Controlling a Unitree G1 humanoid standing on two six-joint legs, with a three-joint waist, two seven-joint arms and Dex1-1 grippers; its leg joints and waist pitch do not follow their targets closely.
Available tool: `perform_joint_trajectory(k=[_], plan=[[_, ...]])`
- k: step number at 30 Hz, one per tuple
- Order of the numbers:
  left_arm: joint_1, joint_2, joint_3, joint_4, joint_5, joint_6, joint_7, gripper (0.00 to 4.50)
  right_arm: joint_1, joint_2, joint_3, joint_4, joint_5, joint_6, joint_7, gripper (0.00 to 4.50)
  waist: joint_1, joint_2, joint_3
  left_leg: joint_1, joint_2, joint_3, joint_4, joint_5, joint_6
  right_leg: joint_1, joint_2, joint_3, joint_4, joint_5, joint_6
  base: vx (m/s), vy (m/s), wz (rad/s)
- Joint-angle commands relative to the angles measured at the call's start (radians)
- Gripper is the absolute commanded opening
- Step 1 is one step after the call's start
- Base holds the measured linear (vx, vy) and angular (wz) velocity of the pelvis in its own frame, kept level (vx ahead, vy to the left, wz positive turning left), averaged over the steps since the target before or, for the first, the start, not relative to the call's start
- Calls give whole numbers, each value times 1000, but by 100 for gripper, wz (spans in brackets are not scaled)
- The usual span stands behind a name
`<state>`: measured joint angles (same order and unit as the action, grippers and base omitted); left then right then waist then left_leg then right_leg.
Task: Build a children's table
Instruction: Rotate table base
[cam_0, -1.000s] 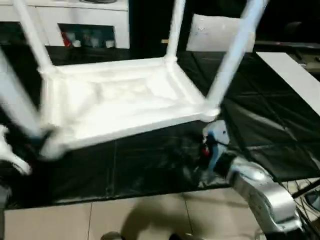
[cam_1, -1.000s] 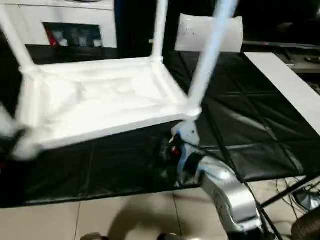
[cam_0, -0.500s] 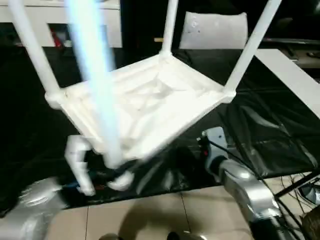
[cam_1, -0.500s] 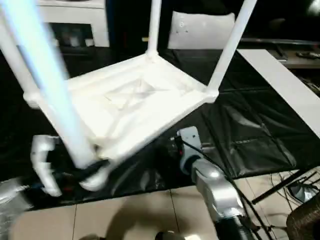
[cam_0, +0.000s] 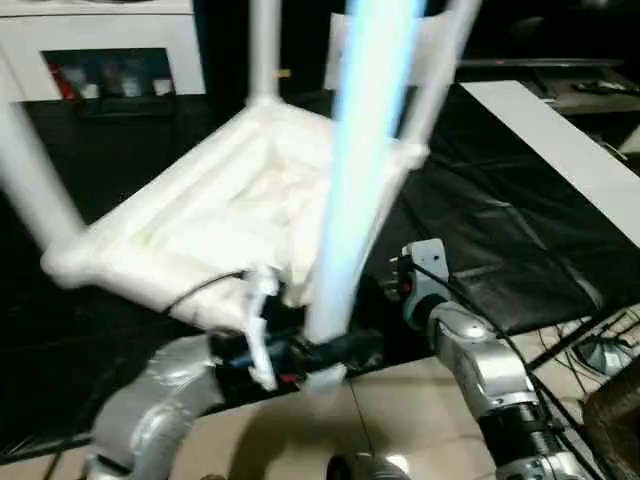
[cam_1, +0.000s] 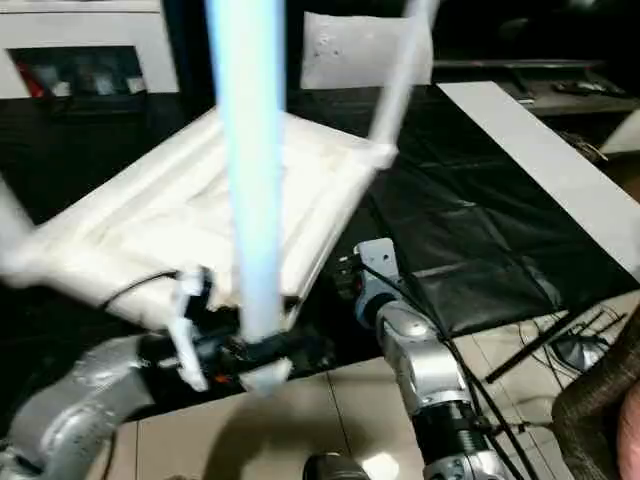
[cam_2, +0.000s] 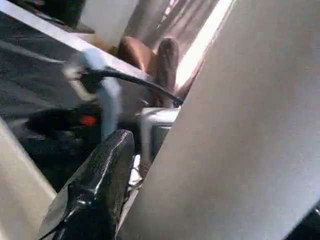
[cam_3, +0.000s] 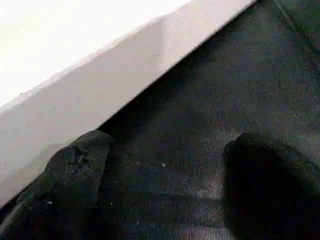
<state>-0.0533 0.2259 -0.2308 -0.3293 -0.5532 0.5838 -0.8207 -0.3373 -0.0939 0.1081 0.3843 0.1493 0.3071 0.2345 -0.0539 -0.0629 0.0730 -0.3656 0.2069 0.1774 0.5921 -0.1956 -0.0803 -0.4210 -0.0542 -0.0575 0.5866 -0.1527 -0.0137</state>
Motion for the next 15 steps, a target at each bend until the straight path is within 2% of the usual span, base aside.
perform_joint_trajectory(k=[1,3,5,8,12,15], plan=[[-40,-49,-67,-19,-25,-14,-9,315,-33,40,67,2,3,-26,60,450,14,8,-50,-1,17,-5,-72,-246,-11,48,-58,46,-70,-348,-113,0,0,0],[-57,-65,-71,0,-13,-25,-4,315,-37,43,69,9,2,-32,72,450,15,5,-49,0,18,-3,-71,-240,-6,47,-57,46,-69,-335,-118,0,0,0],[-98,-84,-71,57,37,-66,11,315,-52,52,67,37,-10,-51,73,450,17,8,-50,1,17,-2,-70,-234,-3,47,-57,46,-70,-322,-122,0,0,0],[-147,-87,-52,135,97,-129,45,315,-70,58,50,76,-21,-78,71,450,14,6,-52,-3,16,-5,-70,-228,2,54,-60,45,-68,-318,-123,0,0,0],[-200,-86,-22,215,150,-199,71,315,-83,53,28,96,-24,-96,61,450,19,9,-54,1,17,-4,-69,-211,9,52,-59,45,-67,-295,-131,0,0,0],[-274,-75,2,328,212,-270,108,315,-86,30,-11,102,-20,-109,40,450,26,12,-57,10,19,-1,-66,-196,8,51,-58,46,-61,-246,-151,0,0,0]])
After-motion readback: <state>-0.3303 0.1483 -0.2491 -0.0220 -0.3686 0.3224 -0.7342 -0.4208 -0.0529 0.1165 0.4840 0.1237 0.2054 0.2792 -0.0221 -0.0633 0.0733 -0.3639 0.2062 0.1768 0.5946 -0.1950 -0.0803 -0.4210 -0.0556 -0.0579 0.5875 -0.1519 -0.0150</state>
